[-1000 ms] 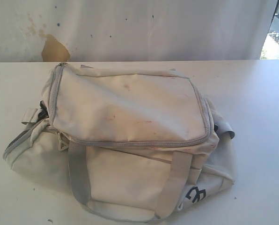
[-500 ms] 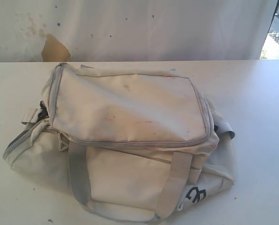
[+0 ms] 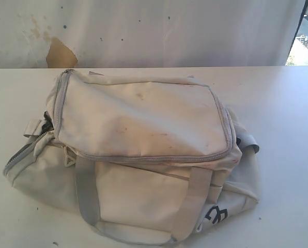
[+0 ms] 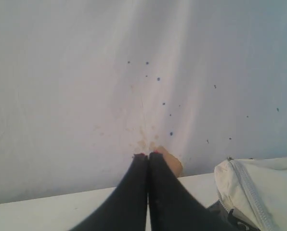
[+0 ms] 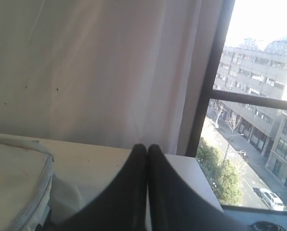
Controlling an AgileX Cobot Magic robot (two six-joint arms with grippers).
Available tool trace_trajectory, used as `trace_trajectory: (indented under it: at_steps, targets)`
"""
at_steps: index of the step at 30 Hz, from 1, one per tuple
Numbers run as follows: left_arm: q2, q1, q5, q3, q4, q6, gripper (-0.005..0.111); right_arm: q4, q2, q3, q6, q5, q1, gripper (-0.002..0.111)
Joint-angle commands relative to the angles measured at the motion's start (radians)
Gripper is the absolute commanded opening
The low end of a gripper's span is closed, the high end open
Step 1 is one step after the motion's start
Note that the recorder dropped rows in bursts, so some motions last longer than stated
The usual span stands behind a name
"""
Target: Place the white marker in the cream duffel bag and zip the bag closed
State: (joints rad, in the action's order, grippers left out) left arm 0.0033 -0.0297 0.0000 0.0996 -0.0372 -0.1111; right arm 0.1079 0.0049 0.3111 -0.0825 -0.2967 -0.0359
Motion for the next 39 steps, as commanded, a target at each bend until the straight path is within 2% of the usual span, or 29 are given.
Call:
trace_trajectory:
  at_steps: [1, 3, 7, 10, 14, 19, 39]
  targets:
    - [-0.003, -0.007, -0.121, -0.097, 0.002, 0.007, 0.000, -0.002, -0.005, -0.156, -0.001, 0.207, -0.004, 0.000]
    - [-0.003, -0.007, -0.140, -0.100, 0.002, 0.010, 0.000, -0.002, -0.005, -0.216, -0.001, 0.260, -0.004, 0.000]
    - [-0.003, -0.007, -0.059, -0.100, 0.006, 0.047, 0.000, -0.002, -0.005, -0.311, 0.016, 0.364, -0.004, 0.000]
    - [-0.003, -0.007, -0.037, -0.100, 0.006, 0.128, 0.000, -0.002, -0.005, -0.311, 0.019, 0.297, -0.004, 0.000]
    - [-0.003, -0.007, 0.060, -0.100, -0.001, 0.128, 0.000, -0.002, -0.005, -0.311, 0.092, 0.285, -0.004, 0.000]
    - [-0.003, -0.007, 0.123, -0.100, -0.002, 0.135, 0.000, -0.002, -0.005, -0.311, 0.109, 0.153, -0.004, 0.000]
    - [-0.003, -0.007, 0.128, -0.100, -0.002, 0.135, 0.000, -0.003, -0.005, -0.311, 0.111, 0.140, -0.004, 0.000]
